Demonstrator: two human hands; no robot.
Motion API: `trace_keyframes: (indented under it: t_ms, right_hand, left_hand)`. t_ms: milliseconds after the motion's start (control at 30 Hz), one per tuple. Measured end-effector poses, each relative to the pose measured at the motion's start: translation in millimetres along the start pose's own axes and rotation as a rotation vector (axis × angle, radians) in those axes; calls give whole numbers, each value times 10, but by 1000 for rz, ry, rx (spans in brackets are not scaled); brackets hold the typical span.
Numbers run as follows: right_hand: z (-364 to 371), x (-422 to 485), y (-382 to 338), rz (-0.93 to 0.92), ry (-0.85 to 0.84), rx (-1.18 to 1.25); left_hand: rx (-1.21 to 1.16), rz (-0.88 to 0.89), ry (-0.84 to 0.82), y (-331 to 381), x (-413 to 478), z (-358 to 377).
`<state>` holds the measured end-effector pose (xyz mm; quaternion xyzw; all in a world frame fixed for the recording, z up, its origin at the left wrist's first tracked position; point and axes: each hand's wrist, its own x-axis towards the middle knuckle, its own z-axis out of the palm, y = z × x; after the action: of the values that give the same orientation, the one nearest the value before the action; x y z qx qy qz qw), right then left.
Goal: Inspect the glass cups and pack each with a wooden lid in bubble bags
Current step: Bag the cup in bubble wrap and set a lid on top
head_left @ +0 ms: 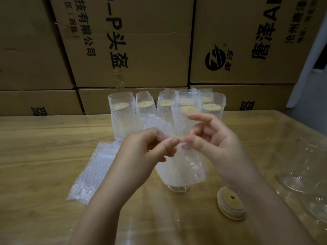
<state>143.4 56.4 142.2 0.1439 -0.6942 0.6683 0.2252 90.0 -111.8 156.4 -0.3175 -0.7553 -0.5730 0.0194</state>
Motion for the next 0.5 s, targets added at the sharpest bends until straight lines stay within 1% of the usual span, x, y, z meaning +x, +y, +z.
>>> trace_keyframes:
  t_ms: [67, 100, 133, 167, 200, 233, 300, 333, 400, 433, 467, 500]
  right_hand:
    - [-23, 19, -6, 41, 109, 83]
    - [-32, 22, -4, 27, 186, 63]
    - [-43, 20, 2, -12, 275, -14]
    - [-50, 14, 1, -68, 367, -149]
    - [-48, 7, -6, -135, 438, -319]
    - [-36, -3, -16, -204, 474, -493]
    - [20, -28, -43, -355, 461, -796]
    - [68, -48, -62, -449, 429, -896]
    - [182, -100, -105, -587, 298, -981]
    - [235, -127, -116, -599, 225, -995]
    - [289, -157, -126, -544, 166, -1002]
    - [327, -182, -130, -425, 119, -990]
  left_hand:
    - [76, -31, -32, -7, -11, -50]
    - [97, -52, -19, -12, -12, -73]
    - [95, -80, 13, -18, -16, -98]
    - [72, -106, 55, -28, -13, -118]
    - [34, -127, 105, -28, -8, -128]
    - [-4, -139, 155, -23, -1, -125]
    - [-44, -140, 241, -9, 5, -65]
    - [-29, -126, 273, -4, 2, -14]
    - [72, -62, 311, 1, -12, 103]
    - [134, -15, 320, 4, -20, 153]
    - [190, 40, 327, 0, -27, 190]
    - [235, 91, 325, 1, -29, 216]
